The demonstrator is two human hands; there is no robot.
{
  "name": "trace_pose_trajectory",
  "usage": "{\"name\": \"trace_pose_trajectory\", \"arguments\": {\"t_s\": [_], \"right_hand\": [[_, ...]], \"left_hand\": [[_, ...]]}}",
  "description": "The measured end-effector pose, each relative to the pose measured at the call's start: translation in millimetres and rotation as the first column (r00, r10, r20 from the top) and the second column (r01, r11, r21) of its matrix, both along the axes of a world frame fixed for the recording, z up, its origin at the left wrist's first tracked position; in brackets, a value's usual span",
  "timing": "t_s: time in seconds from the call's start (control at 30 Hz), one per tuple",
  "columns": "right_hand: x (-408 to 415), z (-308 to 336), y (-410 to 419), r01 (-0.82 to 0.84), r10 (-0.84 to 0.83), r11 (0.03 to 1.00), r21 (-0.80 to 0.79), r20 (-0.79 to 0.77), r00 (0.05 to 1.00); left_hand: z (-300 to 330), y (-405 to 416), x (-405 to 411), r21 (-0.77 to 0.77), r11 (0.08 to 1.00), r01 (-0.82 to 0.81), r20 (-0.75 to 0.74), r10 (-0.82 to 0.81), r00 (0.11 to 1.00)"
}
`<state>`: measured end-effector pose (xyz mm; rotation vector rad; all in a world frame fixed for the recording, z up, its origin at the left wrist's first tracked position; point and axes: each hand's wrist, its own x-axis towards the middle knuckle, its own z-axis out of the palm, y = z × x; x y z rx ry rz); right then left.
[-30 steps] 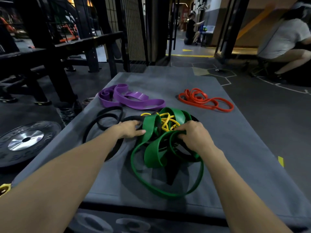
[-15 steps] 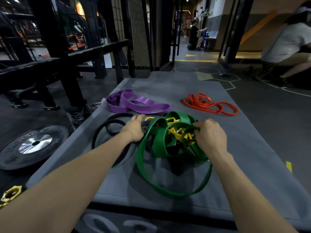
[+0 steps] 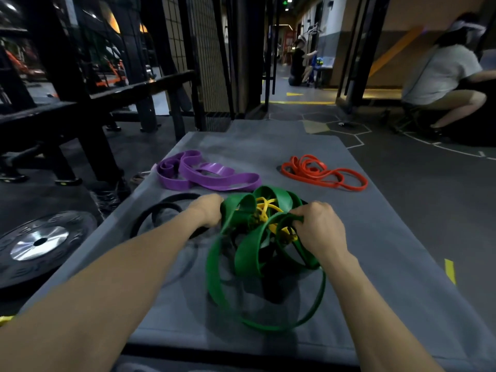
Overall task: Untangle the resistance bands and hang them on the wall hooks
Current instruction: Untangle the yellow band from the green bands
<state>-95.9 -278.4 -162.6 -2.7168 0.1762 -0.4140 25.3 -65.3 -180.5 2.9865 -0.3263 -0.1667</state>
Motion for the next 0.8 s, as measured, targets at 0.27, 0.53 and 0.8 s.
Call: {"name": "trace_pose_trajectory", "arguments": {"t_s": [0.27,0.53,0.8], "right_hand": [[-9.4,15.6,0.0,0.052,-0.057,0.998,0.039,0.137,0.989],[-1.4,56.8,-1.9,0.108,-0.125,0.992,0.065,0.395,0.91],[22.6,109.1,11.5,-0.272,0.349,0.916,0.294,-0.253,0.902]], "left_hand": [[138.2,9.3,-3.8,-0.682,0.731,0.018,0.285,0.243,0.927],[213.2,10.5,-25.7,-0.762,0.62,0.187,0.342,0.139,0.929],[274.4,-6.3,-65.0,-0.851,0.441,0.287,0.332,0.029,0.943]]}}
